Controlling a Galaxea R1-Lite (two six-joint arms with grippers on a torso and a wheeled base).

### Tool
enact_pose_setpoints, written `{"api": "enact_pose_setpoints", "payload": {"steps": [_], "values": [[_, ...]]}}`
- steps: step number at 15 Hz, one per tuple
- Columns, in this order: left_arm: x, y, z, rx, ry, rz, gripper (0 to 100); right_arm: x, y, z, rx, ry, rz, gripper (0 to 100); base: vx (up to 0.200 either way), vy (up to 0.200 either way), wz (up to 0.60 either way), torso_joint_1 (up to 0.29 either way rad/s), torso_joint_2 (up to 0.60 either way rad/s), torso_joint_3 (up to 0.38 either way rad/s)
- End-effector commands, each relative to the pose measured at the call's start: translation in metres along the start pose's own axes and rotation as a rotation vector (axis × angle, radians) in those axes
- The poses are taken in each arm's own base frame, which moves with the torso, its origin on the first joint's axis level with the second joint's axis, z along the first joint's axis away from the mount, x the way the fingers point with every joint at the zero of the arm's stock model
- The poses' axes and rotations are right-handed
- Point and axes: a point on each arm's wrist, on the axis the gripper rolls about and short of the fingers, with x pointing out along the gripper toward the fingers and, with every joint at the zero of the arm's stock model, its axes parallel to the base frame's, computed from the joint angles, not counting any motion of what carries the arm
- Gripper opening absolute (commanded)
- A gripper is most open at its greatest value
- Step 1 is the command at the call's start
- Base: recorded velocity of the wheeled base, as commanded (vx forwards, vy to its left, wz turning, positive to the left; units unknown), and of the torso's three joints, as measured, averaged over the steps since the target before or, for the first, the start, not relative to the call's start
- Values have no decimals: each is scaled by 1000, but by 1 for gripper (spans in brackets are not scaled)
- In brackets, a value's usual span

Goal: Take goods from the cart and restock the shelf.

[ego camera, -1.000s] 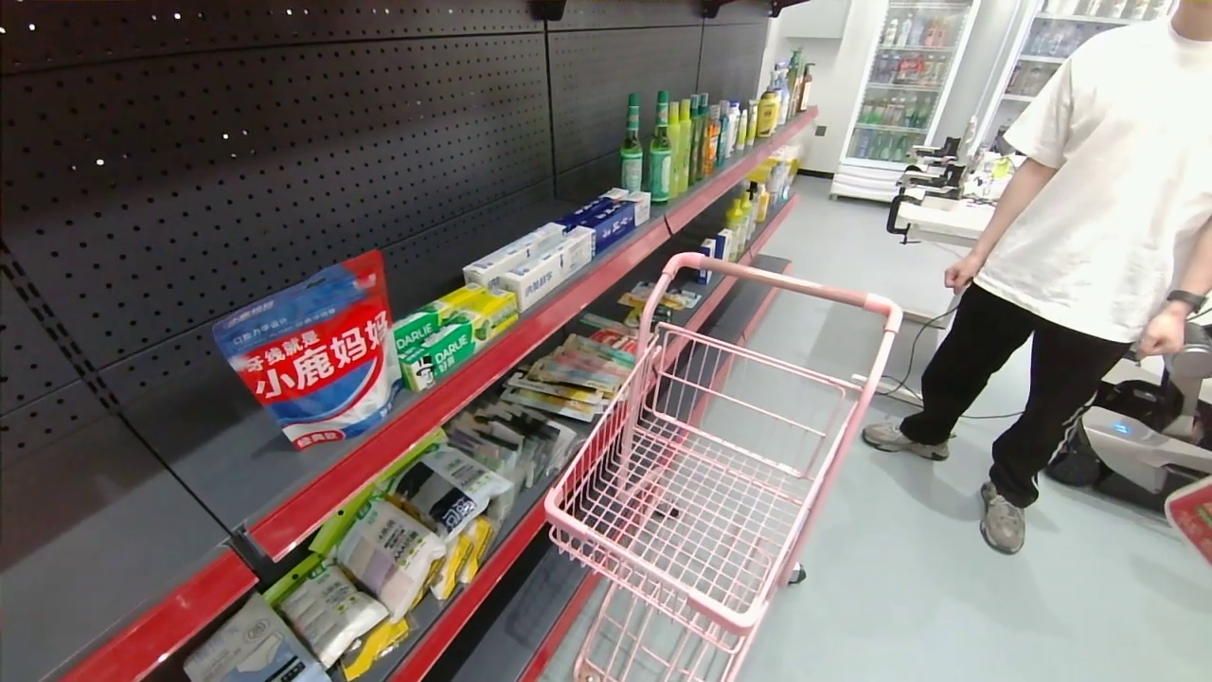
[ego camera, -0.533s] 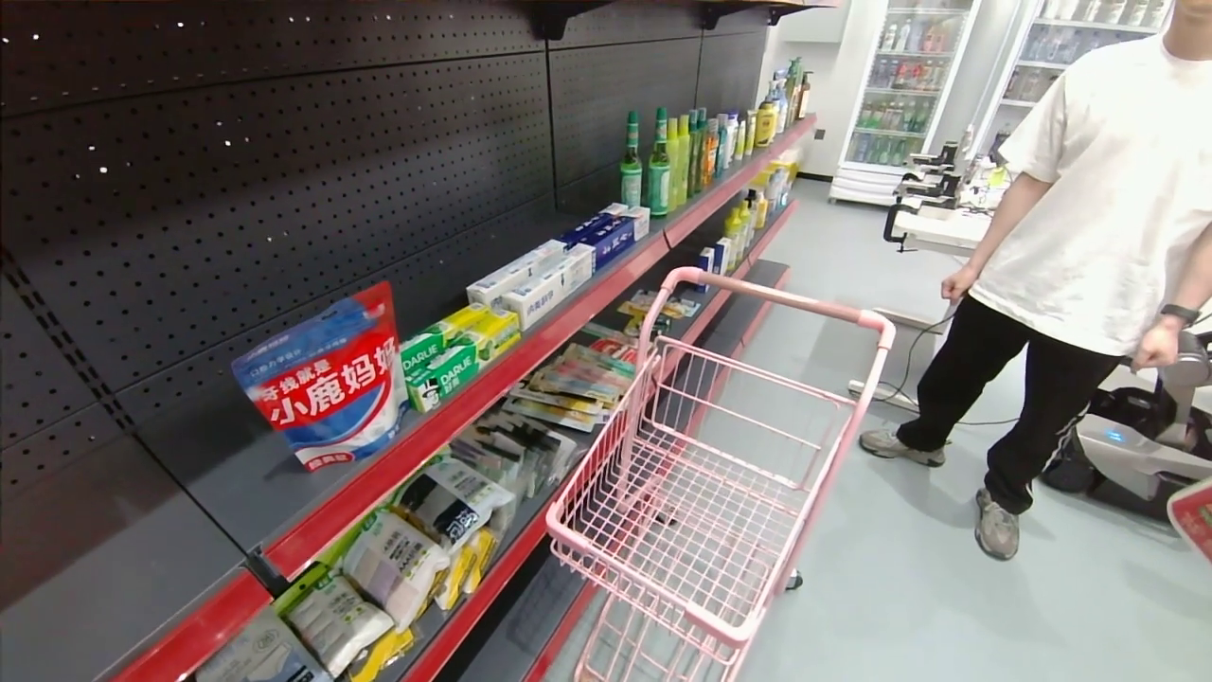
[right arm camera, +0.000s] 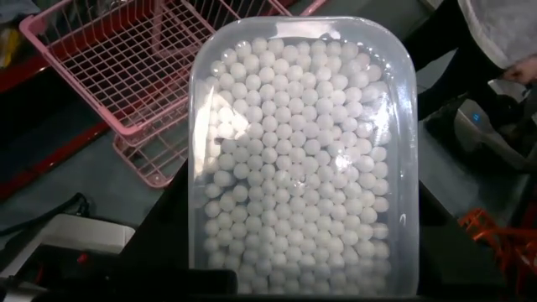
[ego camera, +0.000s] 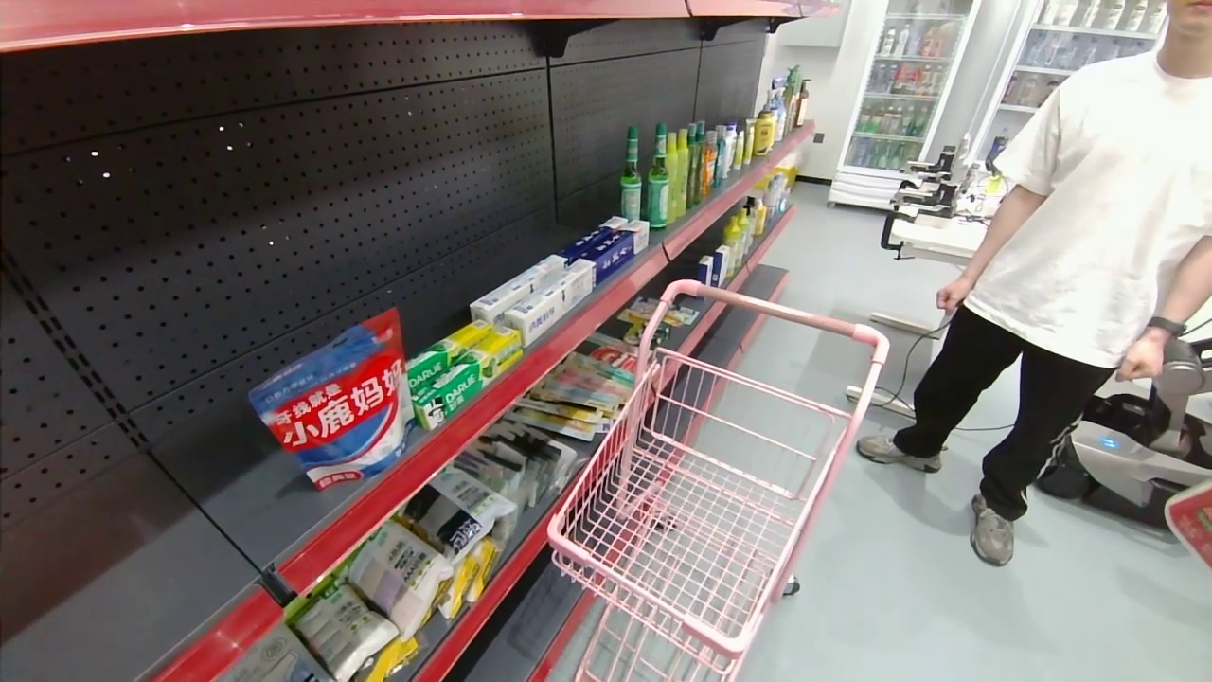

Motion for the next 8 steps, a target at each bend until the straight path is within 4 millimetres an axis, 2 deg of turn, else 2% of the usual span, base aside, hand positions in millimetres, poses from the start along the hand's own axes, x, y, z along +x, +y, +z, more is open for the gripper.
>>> {"api": "enact_pose_setpoints", "payload": {"steps": [1, 8], "values": [[0, 0, 0, 0, 0, 0, 100, 2, 0, 0, -1, 8, 3, 0, 0, 0, 0, 115, -237, -134], [0, 0, 0, 0, 0, 0, 100, 4, 1, -3, -13, 22, 9, 0, 0, 0, 0, 92, -193, -99]]}}
